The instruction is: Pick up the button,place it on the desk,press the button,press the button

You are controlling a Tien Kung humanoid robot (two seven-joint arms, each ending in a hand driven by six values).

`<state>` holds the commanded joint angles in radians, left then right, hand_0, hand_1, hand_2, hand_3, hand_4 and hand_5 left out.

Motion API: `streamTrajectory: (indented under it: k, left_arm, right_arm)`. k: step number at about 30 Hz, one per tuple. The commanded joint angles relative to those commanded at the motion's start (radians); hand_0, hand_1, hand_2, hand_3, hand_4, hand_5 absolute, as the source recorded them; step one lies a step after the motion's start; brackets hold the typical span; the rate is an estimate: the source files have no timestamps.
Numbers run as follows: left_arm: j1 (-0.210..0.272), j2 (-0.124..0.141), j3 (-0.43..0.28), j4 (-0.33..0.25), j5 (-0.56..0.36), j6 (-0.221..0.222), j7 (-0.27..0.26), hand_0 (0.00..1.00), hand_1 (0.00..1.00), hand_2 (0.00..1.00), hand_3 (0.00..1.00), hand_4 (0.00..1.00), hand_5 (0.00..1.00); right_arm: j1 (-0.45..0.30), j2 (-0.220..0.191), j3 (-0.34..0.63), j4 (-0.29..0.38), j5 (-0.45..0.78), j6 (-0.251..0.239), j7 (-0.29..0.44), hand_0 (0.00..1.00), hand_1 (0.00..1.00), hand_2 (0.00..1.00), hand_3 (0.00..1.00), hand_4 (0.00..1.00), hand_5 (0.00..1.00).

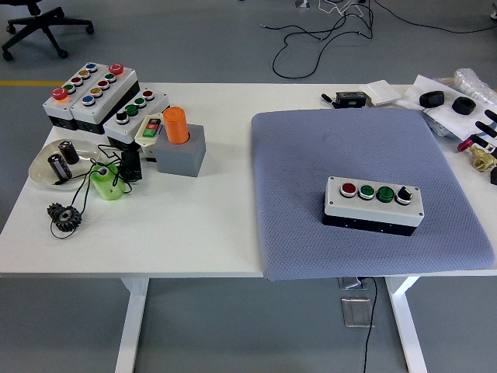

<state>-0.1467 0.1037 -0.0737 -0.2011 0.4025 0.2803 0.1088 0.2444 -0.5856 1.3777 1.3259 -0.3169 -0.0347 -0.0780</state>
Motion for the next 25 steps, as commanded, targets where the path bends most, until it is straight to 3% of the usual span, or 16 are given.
streamTrajectory:
  k: [13,25]
  left_arm:
    - [0.009,-0.003,0.015,-0.001,-0.005,0.001,0.001,0.599,0.523,0.489,0.469,0.279,0.969]
    - [0.005,-0.001,0.003,-0.001,0.002,0.001,0.001,0.599,0.523,0.489,0.469,0.278,0.97]
  right_arm:
    - [-0.017,-0.006,0.005,-0.015,-0.121,0.0,0.024,0.8,0.761,0.816,0.852,0.779,0.75]
    - [-0.012,0.002,-0.003,-0.029,-0.088,-0.004,0.061,0.794,0.759,0.799,0.849,0.773,0.739]
